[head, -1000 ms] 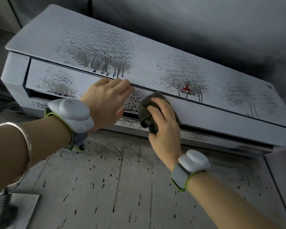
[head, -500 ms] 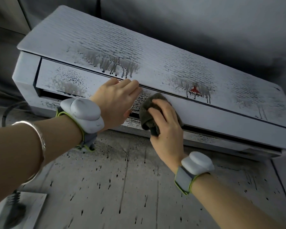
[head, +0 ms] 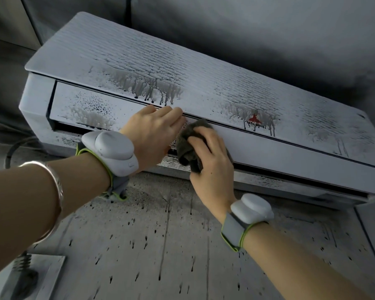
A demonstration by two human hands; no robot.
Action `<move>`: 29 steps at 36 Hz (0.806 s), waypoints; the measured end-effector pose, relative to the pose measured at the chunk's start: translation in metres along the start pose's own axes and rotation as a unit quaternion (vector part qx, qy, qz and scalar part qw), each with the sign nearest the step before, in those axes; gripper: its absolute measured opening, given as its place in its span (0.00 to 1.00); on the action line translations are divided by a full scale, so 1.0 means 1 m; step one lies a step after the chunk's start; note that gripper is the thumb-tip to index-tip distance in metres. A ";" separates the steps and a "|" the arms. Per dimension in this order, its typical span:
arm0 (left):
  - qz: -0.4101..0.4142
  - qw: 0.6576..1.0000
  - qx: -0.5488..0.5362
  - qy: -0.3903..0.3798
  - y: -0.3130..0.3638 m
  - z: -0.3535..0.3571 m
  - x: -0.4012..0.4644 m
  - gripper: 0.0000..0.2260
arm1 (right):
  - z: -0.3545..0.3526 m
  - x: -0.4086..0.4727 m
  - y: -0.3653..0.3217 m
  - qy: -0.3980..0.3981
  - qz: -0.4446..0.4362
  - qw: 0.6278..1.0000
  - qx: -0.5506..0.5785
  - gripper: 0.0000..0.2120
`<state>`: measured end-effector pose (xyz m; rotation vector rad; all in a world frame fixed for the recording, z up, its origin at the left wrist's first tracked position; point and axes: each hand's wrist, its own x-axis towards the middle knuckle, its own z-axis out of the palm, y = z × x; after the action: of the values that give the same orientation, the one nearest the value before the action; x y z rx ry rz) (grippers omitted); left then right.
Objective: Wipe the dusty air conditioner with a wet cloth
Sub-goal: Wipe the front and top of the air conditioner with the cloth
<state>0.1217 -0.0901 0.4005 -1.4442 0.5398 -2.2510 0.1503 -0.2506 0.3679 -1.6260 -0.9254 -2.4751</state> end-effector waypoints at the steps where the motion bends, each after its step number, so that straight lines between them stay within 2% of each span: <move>1: 0.001 1.000 0.000 -0.004 0.000 0.000 0.000 0.22 | 0.001 -0.006 0.000 -0.009 -0.013 1.000 -0.008 0.23; 6: 0.002 1.000 0.002 -0.003 0.000 -0.001 0.000 0.21 | 0.000 -0.023 0.003 -0.054 -0.044 0.998 -0.010 0.26; 8: 0.002 1.000 0.004 0.001 -0.001 -0.001 0.000 0.20 | -0.002 -0.012 0.004 -0.041 -0.046 0.998 -0.009 0.25; 10: 0.000 1.000 0.001 0.005 -0.001 0.000 0.000 0.19 | -0.004 0.005 0.003 -0.012 -0.040 0.999 -0.003 0.19; 12: -0.006 1.000 -0.004 0.010 0.000 0.001 -0.001 0.19 | -0.004 0.018 0.005 0.011 -0.030 1.000 0.000 0.18; 18: -0.014 0.999 0.016 0.026 -0.007 0.003 -0.012 0.32 | 0.001 0.017 0.009 0.015 -0.045 0.999 -0.020 0.20; 20: -0.040 0.999 0.022 0.022 -0.016 0.000 -0.023 0.35 | 0.003 0.018 0.010 0.012 -0.047 0.999 -0.022 0.20; 25: -0.098 0.995 0.032 0.003 -0.044 -0.009 -0.051 0.34 | 0.003 0.018 0.012 0.013 -0.059 0.998 -0.023 0.22; 29: -0.096 0.995 0.041 -0.002 -0.055 -0.012 -0.058 0.33 | 0.002 0.016 0.011 0.016 -0.059 0.998 -0.025 0.23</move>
<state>0.1256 -0.0113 0.3807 -1.5155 0.3150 -2.3862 0.1489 -0.2541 0.3873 -1.5858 -0.9902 -2.6141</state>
